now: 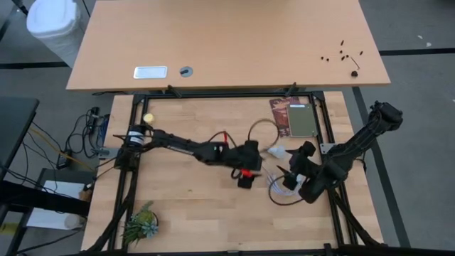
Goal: Screw lightbulb
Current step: Return to Home Position
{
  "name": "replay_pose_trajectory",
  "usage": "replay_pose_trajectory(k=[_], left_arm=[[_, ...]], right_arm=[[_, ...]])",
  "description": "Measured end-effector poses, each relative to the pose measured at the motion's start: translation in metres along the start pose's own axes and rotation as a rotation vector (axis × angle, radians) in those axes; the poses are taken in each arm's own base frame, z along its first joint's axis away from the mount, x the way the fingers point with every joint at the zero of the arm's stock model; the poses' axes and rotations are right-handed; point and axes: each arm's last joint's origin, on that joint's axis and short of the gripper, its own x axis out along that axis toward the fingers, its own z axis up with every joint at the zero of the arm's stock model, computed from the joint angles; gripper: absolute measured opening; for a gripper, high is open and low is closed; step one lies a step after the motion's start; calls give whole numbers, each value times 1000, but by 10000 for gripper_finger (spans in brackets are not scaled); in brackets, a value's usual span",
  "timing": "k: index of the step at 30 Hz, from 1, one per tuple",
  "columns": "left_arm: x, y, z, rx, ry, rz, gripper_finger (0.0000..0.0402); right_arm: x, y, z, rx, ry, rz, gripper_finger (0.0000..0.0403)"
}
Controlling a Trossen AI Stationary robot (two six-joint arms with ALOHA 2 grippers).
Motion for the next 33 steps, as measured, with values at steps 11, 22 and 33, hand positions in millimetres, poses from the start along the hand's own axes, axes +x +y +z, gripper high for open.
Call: replay_pose_trajectory(k=[11, 22, 33], left_arm=[[-66, -59, -5, -6, -42, -18, 233], [-120, -77, -77, -184, 35, 1, 194], [-152, -87, -135, -263, 81, -16, 128]], right_arm=[[3, -2, -33, 23, -145, 244, 346], [16, -3, -52, -74, -211, 283, 346], [18, -7, -54, -114, -210, 237, 274]])
